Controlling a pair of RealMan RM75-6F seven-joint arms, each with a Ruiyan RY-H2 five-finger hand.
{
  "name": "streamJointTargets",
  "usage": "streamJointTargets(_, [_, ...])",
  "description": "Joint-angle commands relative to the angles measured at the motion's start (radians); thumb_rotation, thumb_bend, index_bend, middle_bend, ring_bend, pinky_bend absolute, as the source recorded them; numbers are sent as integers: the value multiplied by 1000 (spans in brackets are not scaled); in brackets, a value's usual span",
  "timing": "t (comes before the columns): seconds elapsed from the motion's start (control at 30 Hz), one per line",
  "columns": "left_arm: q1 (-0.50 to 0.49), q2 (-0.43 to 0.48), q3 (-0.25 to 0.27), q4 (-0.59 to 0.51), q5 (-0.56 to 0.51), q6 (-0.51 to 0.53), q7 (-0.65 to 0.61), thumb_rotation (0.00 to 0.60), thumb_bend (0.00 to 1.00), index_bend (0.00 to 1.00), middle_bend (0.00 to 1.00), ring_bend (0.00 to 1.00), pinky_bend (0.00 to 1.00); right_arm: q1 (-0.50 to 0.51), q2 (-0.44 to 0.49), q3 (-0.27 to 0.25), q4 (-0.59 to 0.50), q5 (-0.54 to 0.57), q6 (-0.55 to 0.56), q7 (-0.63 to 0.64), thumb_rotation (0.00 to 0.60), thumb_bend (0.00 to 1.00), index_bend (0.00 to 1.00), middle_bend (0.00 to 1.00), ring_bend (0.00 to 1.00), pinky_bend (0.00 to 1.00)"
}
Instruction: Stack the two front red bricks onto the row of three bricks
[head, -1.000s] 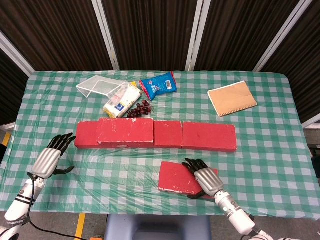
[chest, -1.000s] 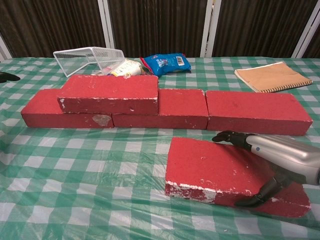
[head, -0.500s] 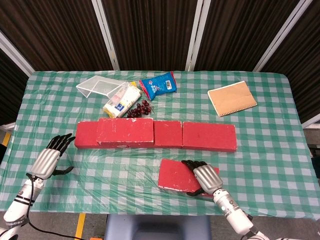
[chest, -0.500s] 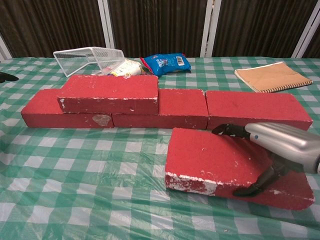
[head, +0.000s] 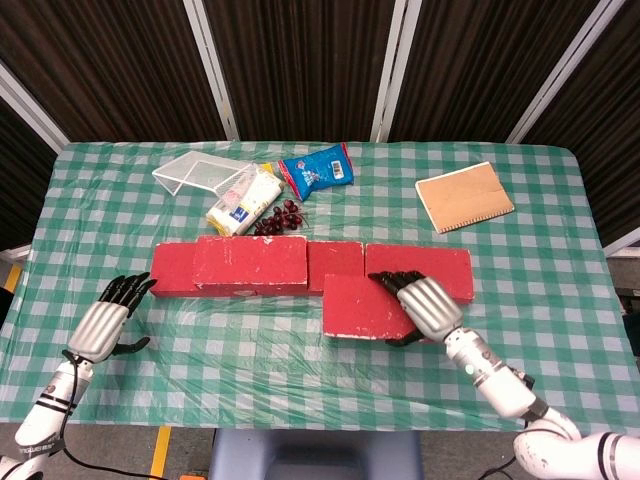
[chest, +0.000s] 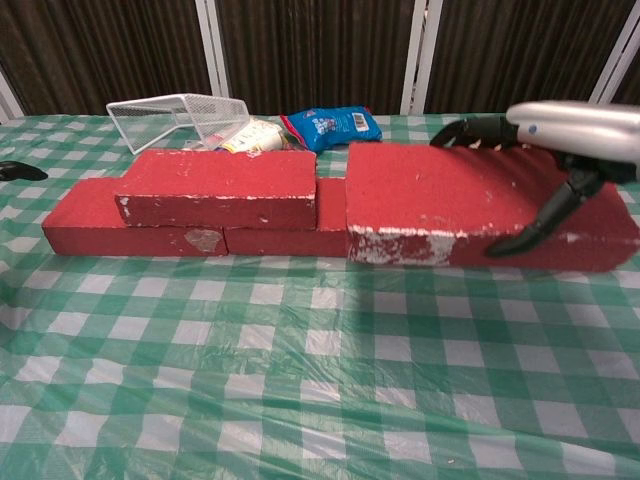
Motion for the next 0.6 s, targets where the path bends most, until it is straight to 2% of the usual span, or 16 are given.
streamJointTargets(0.03, [-1,-9,-7,6,-10,-9,14,600,237,0,0,0,32,67,17,56,61,11,-57,88,600,124,621,510,422,526])
streamJointTargets(0.1, [1,-10,-11,5,-14,-7,23,600,255,0,0,0,32,110,25,85,93,58,-125,156,600,125,623,510,422,526])
streamJointTargets(0.27, [4,-16,-21,16,-13,4,28,600,262,0,0,0,32,201,12,117,191,70,-227,253,600,124,623,511,423,523])
streamJointTargets(0.43, [7,-19,-25,19,-15,2,35,600,261,0,0,0,32,263,-24,98,327,51,-307,330,600,128,604,510,423,513])
streamJointTargets(0.6, [6,-24,-29,23,-22,-8,45,600,261,0,0,0,32,291,-82,69,445,11,-316,404,600,141,600,510,422,511])
